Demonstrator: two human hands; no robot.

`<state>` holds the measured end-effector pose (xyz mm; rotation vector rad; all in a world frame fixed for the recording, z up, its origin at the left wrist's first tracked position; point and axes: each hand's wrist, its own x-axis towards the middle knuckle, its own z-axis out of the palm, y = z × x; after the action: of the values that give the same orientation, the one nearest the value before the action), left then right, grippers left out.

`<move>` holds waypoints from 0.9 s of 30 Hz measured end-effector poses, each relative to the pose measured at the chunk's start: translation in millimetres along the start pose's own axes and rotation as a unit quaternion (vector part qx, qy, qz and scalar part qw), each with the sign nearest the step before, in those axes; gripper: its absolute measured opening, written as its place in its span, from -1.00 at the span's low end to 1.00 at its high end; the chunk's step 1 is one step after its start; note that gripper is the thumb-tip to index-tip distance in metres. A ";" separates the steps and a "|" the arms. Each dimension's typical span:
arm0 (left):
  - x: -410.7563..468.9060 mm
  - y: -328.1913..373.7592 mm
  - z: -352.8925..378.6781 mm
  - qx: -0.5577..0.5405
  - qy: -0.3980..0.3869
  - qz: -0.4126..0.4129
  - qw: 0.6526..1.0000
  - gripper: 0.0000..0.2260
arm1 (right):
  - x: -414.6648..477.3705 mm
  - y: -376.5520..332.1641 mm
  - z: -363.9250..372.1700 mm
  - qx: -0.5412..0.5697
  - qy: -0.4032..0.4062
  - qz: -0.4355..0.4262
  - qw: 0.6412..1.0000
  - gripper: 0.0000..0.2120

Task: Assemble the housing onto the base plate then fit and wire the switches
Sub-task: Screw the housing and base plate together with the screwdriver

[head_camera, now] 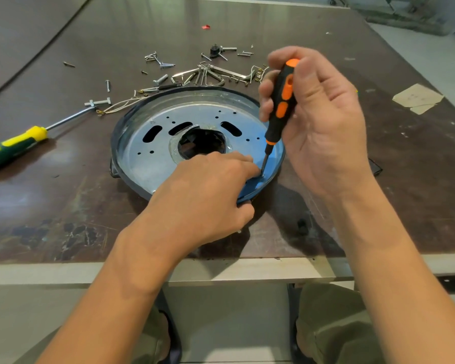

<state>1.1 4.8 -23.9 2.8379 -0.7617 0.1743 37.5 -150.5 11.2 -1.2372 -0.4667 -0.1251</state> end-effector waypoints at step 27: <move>0.8 -1.8 3.0 0.001 0.013 0.009 1.000 -0.60 | -2.2 1.4 -0.1 -0.041 0.004 -0.032 0.999 -0.81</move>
<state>2.8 5.2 -27.0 2.8262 -0.7818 0.2136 36.0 -150.5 9.0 -1.3020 -0.4982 -0.2066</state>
